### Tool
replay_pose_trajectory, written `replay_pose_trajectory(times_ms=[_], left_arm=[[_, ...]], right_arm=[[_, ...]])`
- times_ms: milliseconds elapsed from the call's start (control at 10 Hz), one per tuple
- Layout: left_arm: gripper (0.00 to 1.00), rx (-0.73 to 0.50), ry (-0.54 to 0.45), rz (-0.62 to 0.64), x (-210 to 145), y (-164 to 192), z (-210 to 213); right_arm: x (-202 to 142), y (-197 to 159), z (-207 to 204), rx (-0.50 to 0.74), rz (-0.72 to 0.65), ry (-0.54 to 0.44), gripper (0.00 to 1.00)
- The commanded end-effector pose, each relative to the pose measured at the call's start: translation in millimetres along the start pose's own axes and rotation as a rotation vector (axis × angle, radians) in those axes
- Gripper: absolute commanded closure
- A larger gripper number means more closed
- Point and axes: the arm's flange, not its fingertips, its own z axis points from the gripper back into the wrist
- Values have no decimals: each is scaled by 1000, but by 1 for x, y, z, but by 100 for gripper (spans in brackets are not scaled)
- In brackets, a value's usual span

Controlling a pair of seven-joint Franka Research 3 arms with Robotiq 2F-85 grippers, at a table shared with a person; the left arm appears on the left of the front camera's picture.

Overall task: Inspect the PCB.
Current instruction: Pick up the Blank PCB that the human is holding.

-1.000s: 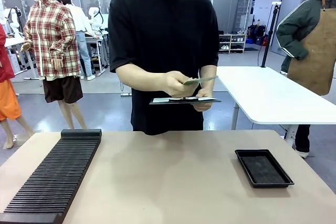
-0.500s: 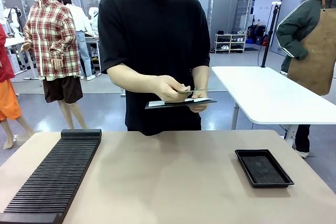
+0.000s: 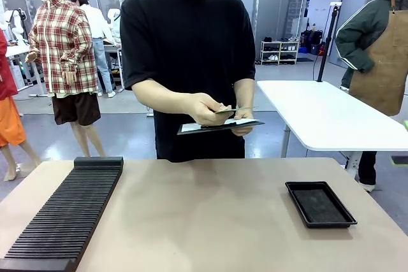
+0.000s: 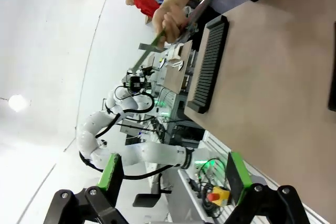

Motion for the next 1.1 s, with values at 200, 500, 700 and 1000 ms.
replay_pose_trajectory(times_ms=[200, 500, 700, 1000], left_arm=[[0, 8, 3, 7, 1, -4, 1], [0, 8, 3, 7, 1, -4, 1], [0, 8, 3, 7, 1, -4, 1], [0, 8, 3, 7, 1, -4, 1]], right_arm=[[32, 42, -71, 3, -140, 50, 0], [50, 55, -126, 31, -228, 106, 0], [59, 57, -157, 47, -288, 127, 0], [66, 49, -198, 57, -335, 167, 0]])
